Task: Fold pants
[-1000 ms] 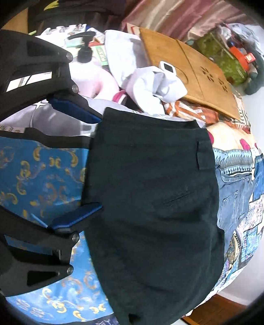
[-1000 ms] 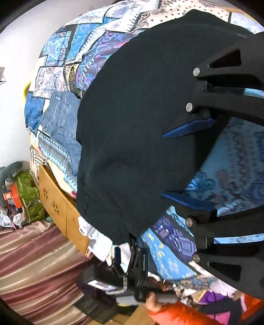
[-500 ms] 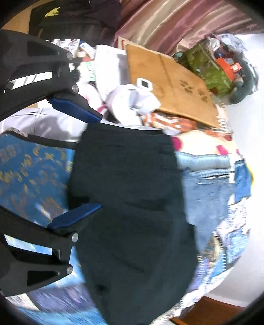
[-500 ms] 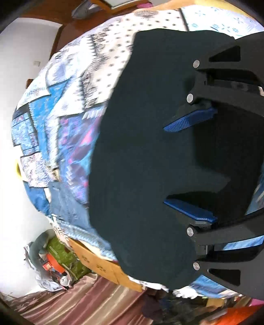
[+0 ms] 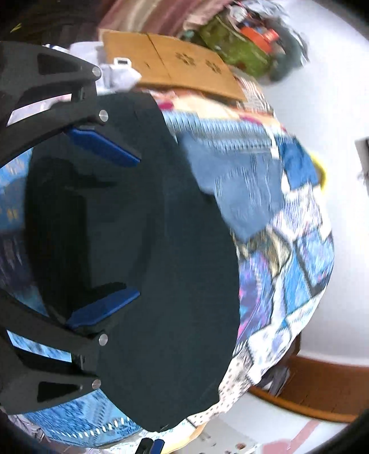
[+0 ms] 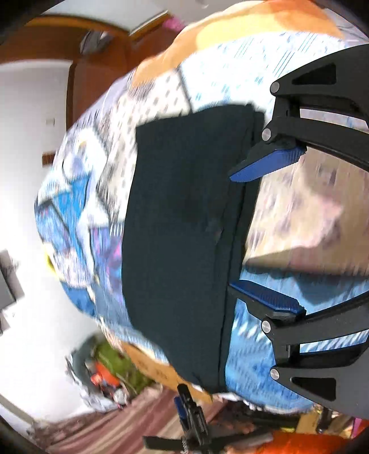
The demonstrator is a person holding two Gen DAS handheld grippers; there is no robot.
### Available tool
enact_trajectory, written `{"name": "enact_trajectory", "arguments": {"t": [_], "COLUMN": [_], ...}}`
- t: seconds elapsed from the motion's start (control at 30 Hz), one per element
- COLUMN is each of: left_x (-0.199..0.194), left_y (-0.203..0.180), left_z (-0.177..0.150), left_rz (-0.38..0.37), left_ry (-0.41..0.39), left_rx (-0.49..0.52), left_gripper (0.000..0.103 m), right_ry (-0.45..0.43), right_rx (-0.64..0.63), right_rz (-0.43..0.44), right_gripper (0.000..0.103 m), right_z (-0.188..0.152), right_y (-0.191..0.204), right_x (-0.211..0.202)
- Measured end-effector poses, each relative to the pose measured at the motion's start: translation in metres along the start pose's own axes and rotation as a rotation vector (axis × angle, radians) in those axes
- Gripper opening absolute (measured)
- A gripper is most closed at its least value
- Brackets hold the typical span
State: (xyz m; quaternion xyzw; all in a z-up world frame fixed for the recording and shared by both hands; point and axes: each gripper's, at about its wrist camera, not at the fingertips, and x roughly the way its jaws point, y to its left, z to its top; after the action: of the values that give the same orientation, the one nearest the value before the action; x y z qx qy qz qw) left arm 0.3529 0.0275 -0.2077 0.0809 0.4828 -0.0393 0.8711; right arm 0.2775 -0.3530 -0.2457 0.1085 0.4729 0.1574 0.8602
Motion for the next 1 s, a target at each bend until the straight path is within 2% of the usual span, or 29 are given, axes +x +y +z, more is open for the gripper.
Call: {"name": "enact_trajectory", "arguments": {"t": [0.2, 0.27, 0.37, 0.57, 0.77, 0.8, 0.83, 0.9, 0.97, 1.0], "left_x": [0.030, 0.032, 0.038, 0.045, 0.049, 0.050, 0.051, 0.052, 0.052, 0.051], "left_y": [-0.047, -0.056, -0.067, -0.090, -0.108, -0.110, -0.111, -0.114, -0.117, -0.118], "left_z": [0.007, 0.012, 0.020, 0.029, 0.034, 0.035, 0.036, 0.038, 0.038, 0.038], "left_rz": [-0.038, -0.032, -0.077, -0.094, -0.116, -0.127, -0.131, -0.136, -0.140, -0.144], "left_ry": [0.056, 0.041, 0.065, 0.062, 0.048, 0.050, 0.050, 0.046, 0.045, 0.044], "left_rx": [0.091, 0.099, 0.100, 0.132, 0.158, 0.156, 0.155, 0.156, 0.157, 0.159], "left_gripper": [0.089, 0.092, 0.092, 0.092, 0.092, 0.092, 0.092, 0.092, 0.092, 0.092], "right_ry": [-0.009, -0.020, -0.032, -0.012, -0.036, -0.042, -0.048, -0.052, -0.072, -0.084], "right_rx": [0.179, 0.251, 0.349, 0.500, 0.581, 0.582, 0.576, 0.567, 0.551, 0.538], "right_rz": [-0.010, 0.023, 0.063, 0.111, 0.181, 0.179, 0.161, 0.138, 0.111, 0.102], "right_gripper": [0.068, 0.068, 0.068, 0.068, 0.067, 0.062, 0.051, 0.037, 0.015, 0.012], "right_z": [-0.013, -0.019, -0.027, -0.032, -0.034, -0.032, -0.030, -0.029, -0.027, -0.026], "right_y": [-0.039, -0.049, -0.063, -0.084, -0.095, -0.095, -0.094, -0.094, -0.094, -0.095], "right_x": [-0.004, -0.006, -0.004, 0.018, 0.021, 0.022, 0.022, 0.021, 0.018, 0.016]}}
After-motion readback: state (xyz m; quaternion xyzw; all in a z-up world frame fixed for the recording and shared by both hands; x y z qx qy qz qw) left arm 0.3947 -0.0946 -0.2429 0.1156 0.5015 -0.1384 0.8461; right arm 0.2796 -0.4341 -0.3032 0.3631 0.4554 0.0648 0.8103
